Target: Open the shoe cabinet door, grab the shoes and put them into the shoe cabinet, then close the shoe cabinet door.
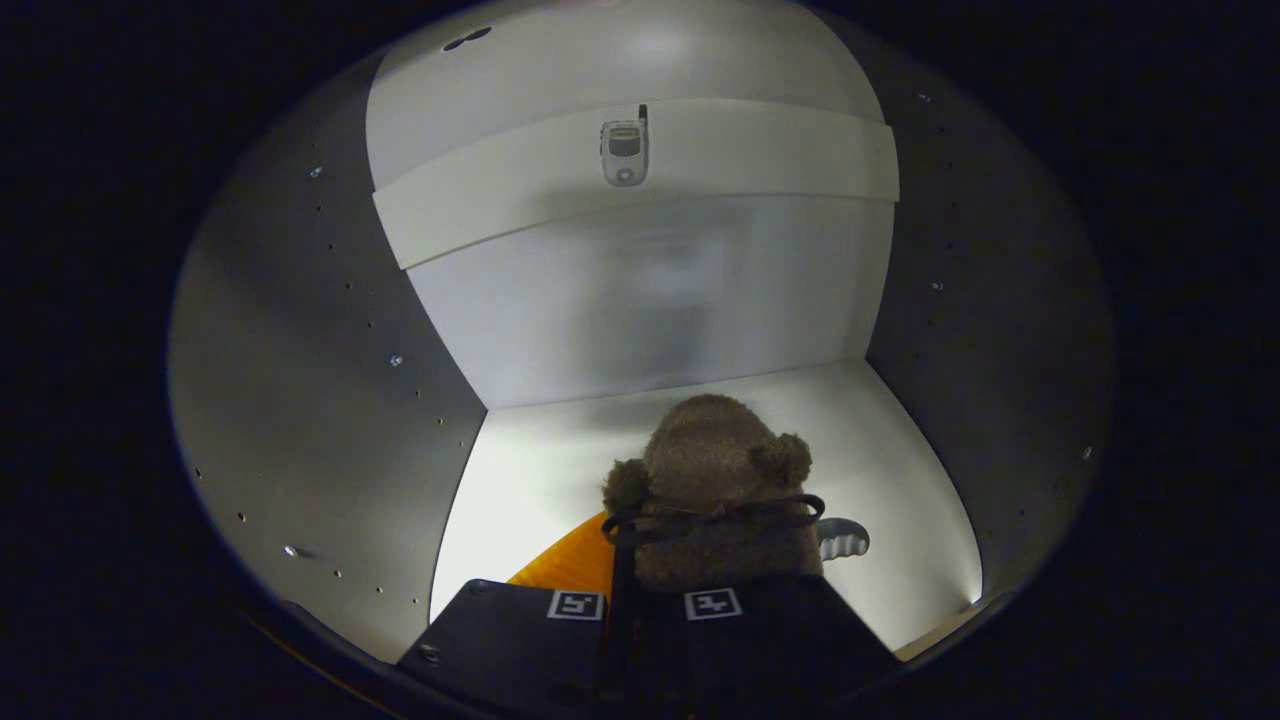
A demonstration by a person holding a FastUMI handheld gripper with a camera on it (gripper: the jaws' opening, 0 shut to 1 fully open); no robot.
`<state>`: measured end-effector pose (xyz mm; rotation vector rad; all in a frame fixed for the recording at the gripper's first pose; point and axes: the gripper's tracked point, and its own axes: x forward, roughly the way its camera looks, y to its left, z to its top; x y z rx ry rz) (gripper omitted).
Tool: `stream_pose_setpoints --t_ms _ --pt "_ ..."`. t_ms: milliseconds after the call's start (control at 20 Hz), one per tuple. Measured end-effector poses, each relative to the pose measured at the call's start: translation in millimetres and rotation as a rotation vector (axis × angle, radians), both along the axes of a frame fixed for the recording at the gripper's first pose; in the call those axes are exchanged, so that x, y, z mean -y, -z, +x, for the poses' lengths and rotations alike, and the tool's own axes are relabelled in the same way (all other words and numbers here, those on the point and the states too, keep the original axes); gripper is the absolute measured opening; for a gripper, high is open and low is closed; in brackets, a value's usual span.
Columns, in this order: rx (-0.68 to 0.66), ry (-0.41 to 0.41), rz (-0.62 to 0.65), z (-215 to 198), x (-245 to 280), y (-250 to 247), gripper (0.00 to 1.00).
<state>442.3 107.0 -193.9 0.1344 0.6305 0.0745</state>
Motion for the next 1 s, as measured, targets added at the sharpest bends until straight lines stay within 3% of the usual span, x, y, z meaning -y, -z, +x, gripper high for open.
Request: stream_pose_setpoints --t_ms 250,300,450,500,600,1000 --pt "0.022 -0.022 0.005 -14 -8 -9 0.43" --pt "0.027 -0.026 0.004 -19 -9 -12 0.55" --pt "0.064 -0.031 -0.018 -31 -7 -19 0.72" --pt "0.085 -0.028 -0.021 -36 -7 -24 0.84" --pt "0.117 -0.027 -0.030 -48 -5 -33 0.94" --pt "0.335 -0.015 0.017 -104 0 -104 0.98"
